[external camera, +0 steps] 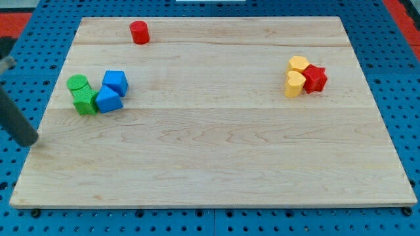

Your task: Push green circle into blue blocks

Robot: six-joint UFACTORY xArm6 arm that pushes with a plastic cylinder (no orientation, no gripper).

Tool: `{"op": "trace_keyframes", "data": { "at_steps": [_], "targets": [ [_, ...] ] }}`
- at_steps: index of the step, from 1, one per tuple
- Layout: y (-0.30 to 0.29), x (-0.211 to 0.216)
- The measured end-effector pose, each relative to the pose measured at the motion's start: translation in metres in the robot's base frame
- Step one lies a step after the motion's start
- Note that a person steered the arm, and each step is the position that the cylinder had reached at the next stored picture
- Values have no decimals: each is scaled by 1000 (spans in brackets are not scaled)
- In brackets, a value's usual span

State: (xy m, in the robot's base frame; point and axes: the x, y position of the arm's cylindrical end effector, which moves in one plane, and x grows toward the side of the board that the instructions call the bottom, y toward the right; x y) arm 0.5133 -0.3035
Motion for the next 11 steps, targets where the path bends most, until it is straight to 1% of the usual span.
{"op": "trace_keyframes", "data": {
  "at_steps": [1,3,6,7,8,9,11],
  "targets": [
    [-1,-5],
    [2,-84],
    [9,-127],
    [30,-125],
    [45,-106],
    [46,-89],
    [58,-89]
  ]
}}
